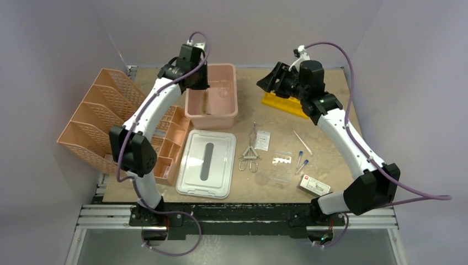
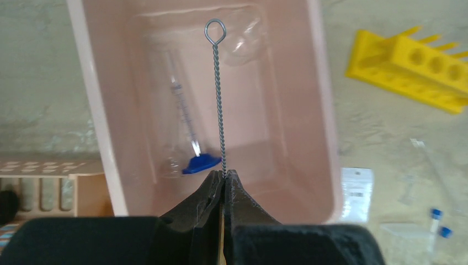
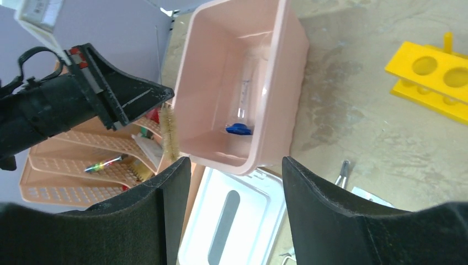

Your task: Organize the chemistry lab equipment

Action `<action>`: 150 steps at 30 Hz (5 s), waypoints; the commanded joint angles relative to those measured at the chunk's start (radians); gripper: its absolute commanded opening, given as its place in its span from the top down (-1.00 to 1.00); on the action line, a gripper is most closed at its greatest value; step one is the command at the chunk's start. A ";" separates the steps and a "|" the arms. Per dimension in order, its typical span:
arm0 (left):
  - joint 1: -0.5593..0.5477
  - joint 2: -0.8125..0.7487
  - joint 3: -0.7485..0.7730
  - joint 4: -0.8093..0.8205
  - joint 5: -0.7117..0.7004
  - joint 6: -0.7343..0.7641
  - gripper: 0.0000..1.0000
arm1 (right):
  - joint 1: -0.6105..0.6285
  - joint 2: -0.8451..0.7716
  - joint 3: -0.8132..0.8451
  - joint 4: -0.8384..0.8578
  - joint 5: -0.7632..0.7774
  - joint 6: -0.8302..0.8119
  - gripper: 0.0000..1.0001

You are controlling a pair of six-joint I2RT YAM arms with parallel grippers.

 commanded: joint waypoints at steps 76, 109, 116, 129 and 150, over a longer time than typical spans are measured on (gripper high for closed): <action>0.030 -0.233 -0.287 0.404 0.057 -0.021 -0.55 | -0.189 0.126 -0.211 -0.373 0.422 -0.370 -0.77; 0.029 -0.282 -0.230 0.417 0.138 -0.049 -0.73 | -0.179 0.523 -0.049 -0.321 0.231 -0.763 0.04; 0.030 -0.284 -0.237 0.416 0.118 -0.050 -0.81 | -0.176 0.533 -0.053 -0.285 0.256 -0.805 0.37; 0.029 -0.312 -0.302 0.465 0.098 -0.069 -0.86 | -0.129 0.372 -0.034 -0.246 0.362 -0.808 0.66; -0.168 -0.295 -0.539 0.872 0.251 -0.298 -0.69 | -0.123 -0.049 -0.065 0.170 -0.027 -0.269 0.64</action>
